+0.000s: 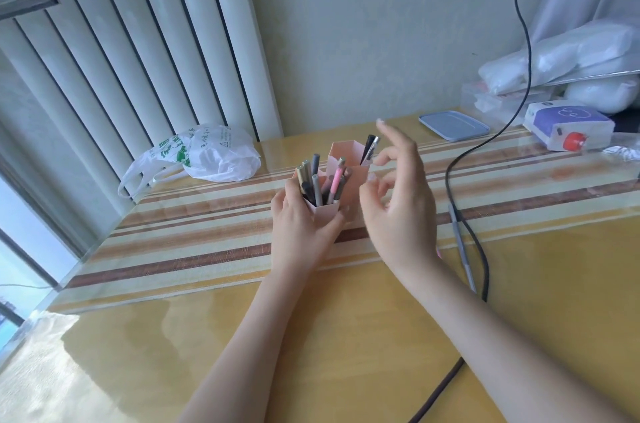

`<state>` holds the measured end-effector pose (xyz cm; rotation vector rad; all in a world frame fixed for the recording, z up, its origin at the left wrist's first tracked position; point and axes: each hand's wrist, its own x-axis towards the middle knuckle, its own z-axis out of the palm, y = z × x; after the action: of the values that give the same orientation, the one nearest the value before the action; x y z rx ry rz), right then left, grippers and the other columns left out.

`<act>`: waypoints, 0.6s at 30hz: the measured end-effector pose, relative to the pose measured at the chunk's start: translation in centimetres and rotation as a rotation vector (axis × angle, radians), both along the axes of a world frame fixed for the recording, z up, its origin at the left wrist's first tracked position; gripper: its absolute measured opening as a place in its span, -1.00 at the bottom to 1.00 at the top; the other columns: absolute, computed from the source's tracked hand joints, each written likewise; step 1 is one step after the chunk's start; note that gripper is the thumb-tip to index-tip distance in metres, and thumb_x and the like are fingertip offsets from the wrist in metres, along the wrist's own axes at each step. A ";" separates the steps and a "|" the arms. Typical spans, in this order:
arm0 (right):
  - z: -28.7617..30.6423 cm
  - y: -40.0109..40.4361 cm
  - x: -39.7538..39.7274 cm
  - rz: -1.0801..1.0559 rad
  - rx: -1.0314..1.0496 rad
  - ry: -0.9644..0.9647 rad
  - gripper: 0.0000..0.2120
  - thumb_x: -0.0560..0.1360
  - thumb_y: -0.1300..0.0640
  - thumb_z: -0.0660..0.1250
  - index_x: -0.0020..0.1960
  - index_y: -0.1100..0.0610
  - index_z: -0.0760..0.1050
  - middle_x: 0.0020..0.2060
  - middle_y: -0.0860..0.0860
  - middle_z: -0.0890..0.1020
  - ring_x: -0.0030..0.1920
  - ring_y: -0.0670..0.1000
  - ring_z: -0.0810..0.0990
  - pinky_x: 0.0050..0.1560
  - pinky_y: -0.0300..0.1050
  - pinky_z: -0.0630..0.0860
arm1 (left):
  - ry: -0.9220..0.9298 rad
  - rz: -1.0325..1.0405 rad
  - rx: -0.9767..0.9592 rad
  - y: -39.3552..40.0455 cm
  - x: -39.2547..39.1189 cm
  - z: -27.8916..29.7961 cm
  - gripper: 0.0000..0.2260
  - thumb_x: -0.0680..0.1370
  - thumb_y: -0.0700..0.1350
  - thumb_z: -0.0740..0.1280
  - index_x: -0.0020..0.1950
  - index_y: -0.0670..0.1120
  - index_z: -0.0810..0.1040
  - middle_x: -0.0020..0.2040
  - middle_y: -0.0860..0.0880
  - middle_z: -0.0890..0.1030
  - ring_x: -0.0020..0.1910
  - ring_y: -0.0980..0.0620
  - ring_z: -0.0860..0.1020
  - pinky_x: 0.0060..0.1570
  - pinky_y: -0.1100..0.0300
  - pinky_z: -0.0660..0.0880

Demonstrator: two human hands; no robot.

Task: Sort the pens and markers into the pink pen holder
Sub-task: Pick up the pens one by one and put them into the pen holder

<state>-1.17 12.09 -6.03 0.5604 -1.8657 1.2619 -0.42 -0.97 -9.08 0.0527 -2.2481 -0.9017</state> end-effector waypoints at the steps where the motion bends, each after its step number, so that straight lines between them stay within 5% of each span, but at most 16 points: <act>1: 0.1 0.3 -0.3 -0.075 0.026 -0.054 -0.42 0.42 0.35 0.25 0.39 0.03 0.29 -0.05 0.00 0.51 -0.20 0.03 0.53 -0.37 -0.08 0.46 | 0.000 0.003 0.012 -0.1 -0.1 -0.1 -0.59 0.39 0.04 0.43 -0.03 -0.10 0.25 -0.19 0.28 0.28 0.08 -0.11 0.34 -0.06 0.12 0.27; 5: -0.5 2.3 -2.2 -0.459 0.559 -0.399 -0.34 0.45 0.30 0.27 0.47 0.04 0.11 0.18 0.13 0.47 0.18 0.19 0.40 0.00 0.03 0.38 | -0.011 0.019 0.039 -0.5 -0.4 -0.2 -0.62 0.42 0.01 0.43 0.01 -0.15 0.31 -0.19 0.13 0.35 0.08 -0.13 0.36 -0.04 0.10 0.31; 8: -0.9 2.9 -2.5 -0.460 0.789 -0.708 -0.26 0.43 0.31 0.27 0.48 0.02 -0.01 0.24 0.18 0.41 0.25 0.19 0.34 0.11 0.04 0.34 | -0.002 0.023 0.035 -0.4 -0.4 -0.2 -0.62 0.43 0.00 0.42 0.05 -0.15 0.34 -0.20 0.22 0.31 0.06 -0.11 0.35 -0.09 0.15 0.24; 12: -1.0 3.1 -2.1 -0.344 0.895 -0.797 -0.44 0.44 0.39 0.19 0.39 0.13 0.18 0.15 0.19 0.47 0.17 0.19 0.45 -0.08 -0.01 0.37 | -0.001 0.027 0.027 -0.3 -0.2 -0.2 -0.62 0.43 0.01 0.42 0.04 -0.16 0.33 -0.22 0.21 0.30 0.04 -0.09 0.34 -0.12 0.15 0.23; 15: -0.8 2.9 -1.5 -0.257 0.935 -0.732 -0.63 0.49 0.41 0.16 0.26 0.19 0.30 -0.02 0.15 0.49 -0.14 0.13 0.47 -0.31 -0.10 0.37 | -0.009 0.020 0.040 -0.3 -0.2 -0.2 -0.62 0.43 0.01 0.42 0.02 -0.12 0.30 -0.24 0.17 0.32 0.04 -0.09 0.34 -0.14 0.14 0.23; 18: -0.8 2.3 -1.2 -0.241 0.969 -0.696 -0.73 0.51 0.41 0.15 0.18 0.23 0.38 -0.20 0.10 0.43 -0.23 0.10 0.45 -0.36 -0.12 0.35 | -0.012 0.012 0.035 -0.4 -0.3 -0.2 -0.62 0.43 0.00 0.42 0.00 -0.08 0.26 -0.24 0.17 0.32 0.06 -0.10 0.34 -0.11 0.13 0.25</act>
<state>-2.38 14.43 -6.85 0.3566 -3.0210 0.3089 -0.67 -1.35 -9.27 0.0873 -2.2405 -0.9367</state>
